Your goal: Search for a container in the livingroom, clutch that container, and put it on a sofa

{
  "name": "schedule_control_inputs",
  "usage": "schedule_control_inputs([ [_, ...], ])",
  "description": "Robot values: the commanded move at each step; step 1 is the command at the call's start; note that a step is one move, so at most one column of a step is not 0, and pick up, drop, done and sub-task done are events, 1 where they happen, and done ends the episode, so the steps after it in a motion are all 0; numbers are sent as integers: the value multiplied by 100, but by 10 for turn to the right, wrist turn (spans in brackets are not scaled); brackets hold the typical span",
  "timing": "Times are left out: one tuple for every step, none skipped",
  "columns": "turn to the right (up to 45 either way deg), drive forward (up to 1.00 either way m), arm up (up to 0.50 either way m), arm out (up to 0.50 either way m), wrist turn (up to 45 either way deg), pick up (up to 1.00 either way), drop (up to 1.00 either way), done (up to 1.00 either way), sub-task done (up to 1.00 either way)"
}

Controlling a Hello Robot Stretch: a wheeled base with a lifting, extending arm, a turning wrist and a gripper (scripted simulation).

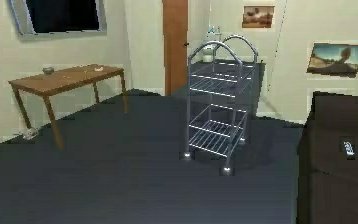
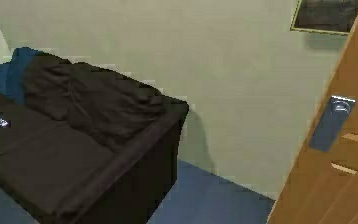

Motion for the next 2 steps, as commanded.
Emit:
schedule_control_inputs([
  [-150, 0, 0, 0, 0, 0, 0, 0, 0],
  [0, 60, 0, 0, 0, 0, 0, 0, 0],
])
